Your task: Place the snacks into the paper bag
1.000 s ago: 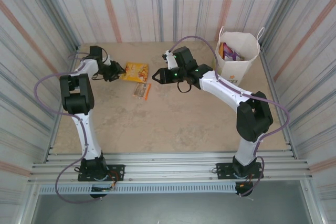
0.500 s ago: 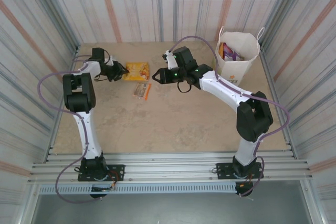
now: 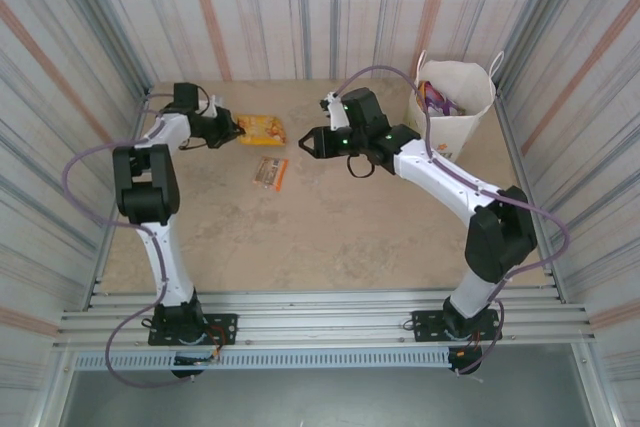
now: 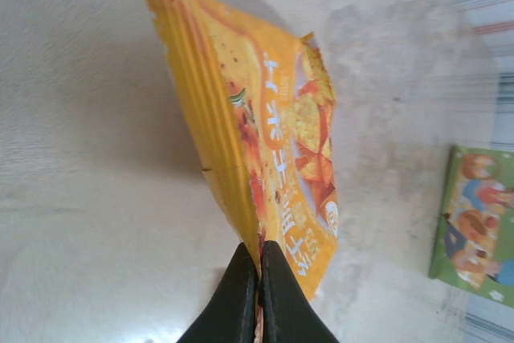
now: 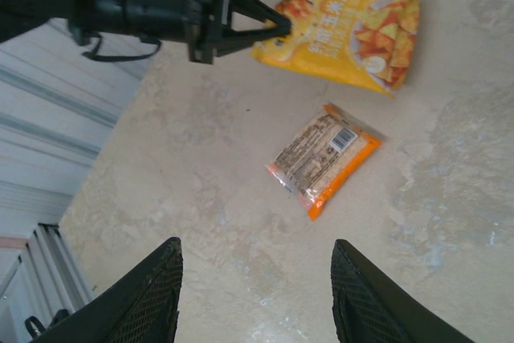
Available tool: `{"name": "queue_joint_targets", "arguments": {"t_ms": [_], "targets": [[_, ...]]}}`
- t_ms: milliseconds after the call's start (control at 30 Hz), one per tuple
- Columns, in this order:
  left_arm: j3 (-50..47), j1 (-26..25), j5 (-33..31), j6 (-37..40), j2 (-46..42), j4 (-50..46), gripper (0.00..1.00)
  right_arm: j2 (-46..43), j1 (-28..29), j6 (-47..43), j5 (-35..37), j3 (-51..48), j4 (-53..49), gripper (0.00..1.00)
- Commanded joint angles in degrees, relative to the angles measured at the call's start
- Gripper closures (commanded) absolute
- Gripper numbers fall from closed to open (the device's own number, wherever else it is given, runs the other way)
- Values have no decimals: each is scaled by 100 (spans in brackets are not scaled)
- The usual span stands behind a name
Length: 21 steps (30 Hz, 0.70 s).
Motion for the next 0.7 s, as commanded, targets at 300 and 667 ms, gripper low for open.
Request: {"name": "queue_joint_targets", "arguments": {"t_ms": [300, 667], "targets": [[-252, -320, 935, 1080, -2049, 37, 100, -959, -314, -272, 136, -506, 85, 47], [-1047, -1053, 1686, 2348, -3294, 466, 100, -1599, -1325, 525, -1362, -1099, 852, 44]]}}
